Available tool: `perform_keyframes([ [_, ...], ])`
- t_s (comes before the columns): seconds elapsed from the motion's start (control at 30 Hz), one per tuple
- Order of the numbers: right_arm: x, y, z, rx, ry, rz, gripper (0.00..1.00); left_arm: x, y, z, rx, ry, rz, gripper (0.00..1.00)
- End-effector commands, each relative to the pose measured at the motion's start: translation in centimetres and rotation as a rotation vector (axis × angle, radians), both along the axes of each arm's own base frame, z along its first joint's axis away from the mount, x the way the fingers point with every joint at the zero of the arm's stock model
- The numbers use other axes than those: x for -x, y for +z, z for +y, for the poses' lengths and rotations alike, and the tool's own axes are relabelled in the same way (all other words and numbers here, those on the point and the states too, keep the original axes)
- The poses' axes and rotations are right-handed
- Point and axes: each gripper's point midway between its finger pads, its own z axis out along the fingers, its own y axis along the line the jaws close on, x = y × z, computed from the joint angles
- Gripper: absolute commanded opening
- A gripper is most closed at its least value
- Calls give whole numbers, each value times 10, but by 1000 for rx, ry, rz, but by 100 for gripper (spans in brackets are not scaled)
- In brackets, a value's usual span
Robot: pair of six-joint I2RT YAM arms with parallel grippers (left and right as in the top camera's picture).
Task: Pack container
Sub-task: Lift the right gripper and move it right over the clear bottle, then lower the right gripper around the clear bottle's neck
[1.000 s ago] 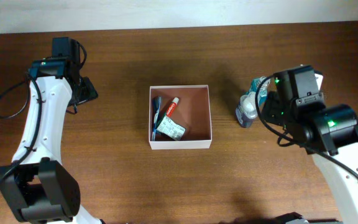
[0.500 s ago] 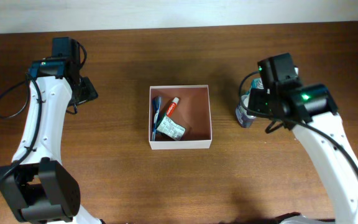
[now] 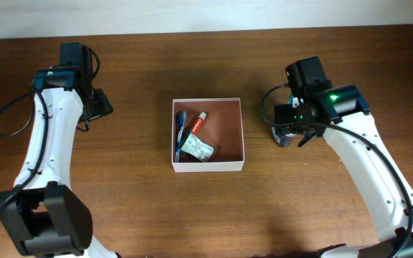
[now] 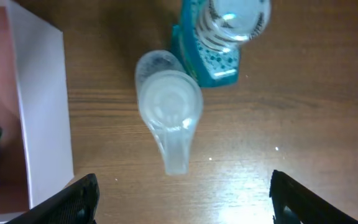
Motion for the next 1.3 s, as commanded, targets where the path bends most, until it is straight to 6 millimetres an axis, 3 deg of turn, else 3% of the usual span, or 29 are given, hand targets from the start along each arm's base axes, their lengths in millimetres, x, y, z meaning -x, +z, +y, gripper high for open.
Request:
perform_keyframes([
  [0.0,-4,-1,5,-13,62,7,80,-1,4,0,0,-3,-9,99],
  [0.1,-4,-2,5,-14,64,11,76,-1,4,0,0,-3,-9,99],
  [0.8,-16,-10,8,-26,54,-34,69,-1,4,0,0,-3,-9,99],
  [1.27,-27,-34,10,-21,53,-10,64,-1,4,0,0,-3,-9,99],
])
